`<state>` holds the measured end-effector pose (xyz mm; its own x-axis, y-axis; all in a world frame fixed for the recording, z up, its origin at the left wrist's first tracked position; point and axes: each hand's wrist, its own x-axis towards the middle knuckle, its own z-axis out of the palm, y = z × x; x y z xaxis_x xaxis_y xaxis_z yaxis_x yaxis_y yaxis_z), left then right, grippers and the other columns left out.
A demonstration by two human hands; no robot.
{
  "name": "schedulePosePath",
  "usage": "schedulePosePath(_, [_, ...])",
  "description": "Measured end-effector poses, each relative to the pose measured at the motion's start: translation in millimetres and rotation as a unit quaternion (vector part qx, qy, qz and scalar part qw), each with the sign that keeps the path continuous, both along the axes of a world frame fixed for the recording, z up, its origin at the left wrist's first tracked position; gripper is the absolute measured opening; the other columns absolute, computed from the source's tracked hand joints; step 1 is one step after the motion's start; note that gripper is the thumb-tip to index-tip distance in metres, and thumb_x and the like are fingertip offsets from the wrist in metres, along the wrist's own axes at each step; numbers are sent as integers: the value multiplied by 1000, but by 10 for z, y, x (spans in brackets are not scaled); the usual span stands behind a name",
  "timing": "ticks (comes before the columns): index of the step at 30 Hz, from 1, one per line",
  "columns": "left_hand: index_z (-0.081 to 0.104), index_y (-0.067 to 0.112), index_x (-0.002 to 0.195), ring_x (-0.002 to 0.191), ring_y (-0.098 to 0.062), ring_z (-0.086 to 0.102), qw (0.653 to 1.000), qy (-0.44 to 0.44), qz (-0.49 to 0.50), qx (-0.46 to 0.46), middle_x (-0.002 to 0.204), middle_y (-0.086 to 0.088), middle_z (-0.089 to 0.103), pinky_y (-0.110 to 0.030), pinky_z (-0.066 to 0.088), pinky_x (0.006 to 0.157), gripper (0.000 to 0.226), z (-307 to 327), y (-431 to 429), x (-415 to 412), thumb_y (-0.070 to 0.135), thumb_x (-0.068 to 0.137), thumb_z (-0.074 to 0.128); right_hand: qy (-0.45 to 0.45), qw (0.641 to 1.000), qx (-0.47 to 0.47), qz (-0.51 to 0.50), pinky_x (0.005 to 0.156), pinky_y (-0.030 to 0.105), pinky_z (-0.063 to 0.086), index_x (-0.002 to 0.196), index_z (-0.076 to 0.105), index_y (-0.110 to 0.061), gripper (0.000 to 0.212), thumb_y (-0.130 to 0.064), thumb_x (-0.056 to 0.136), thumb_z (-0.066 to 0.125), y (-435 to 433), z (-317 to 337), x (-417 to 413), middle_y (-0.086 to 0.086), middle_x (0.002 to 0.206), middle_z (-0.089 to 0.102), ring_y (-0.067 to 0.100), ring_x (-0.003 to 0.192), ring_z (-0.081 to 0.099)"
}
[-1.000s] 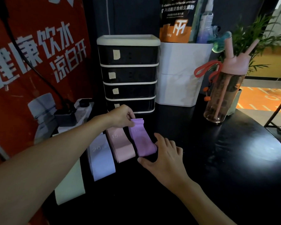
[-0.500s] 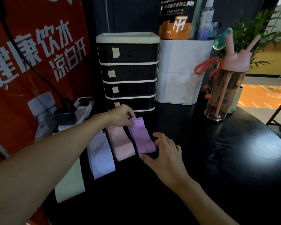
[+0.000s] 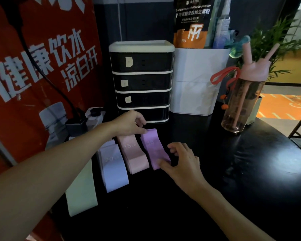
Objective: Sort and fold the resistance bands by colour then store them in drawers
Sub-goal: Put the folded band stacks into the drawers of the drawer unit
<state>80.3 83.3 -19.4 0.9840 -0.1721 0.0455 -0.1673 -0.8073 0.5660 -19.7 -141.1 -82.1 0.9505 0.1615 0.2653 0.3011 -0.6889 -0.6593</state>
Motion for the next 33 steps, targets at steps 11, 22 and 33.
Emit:
schedulePosePath(11, [62, 14, 97, 78, -7, 62, 972, -177, 110, -110, 85, 5, 64, -23, 49, 71, 18, 331, 317, 81, 19, 86, 75, -9, 1000, 24, 8, 99, 48, 46, 117, 52, -25, 52, -48, 77, 76, 108, 839, 1033, -4, 112, 53, 18, 105, 55])
schedulePosePath(22, [11, 35, 154, 127, -10, 44, 936, -177, 135, -273, 139, 11, 44, -33, 40, 105, 108, 618, 488, 628, 34, 75, 86, 59, 976, 209, 33, 103, 40, 40, 154, 9, -24, 103, -30, 80, 80, 265, 1482, 1959, 6, 146, 38, 23, 133, 40])
schedulePosePath(33, [35, 42, 142, 103, -11, 58, 872, -145, 184, -430, 109, 25, 54, -38, 50, 74, 76, 750, 412, 470, 29, 82, 80, 72, 944, 302, 113, 99, 50, 50, 140, 34, -38, 82, -12, 77, 81, 362, 1473, 1933, -22, 112, 52, 10, 111, 54])
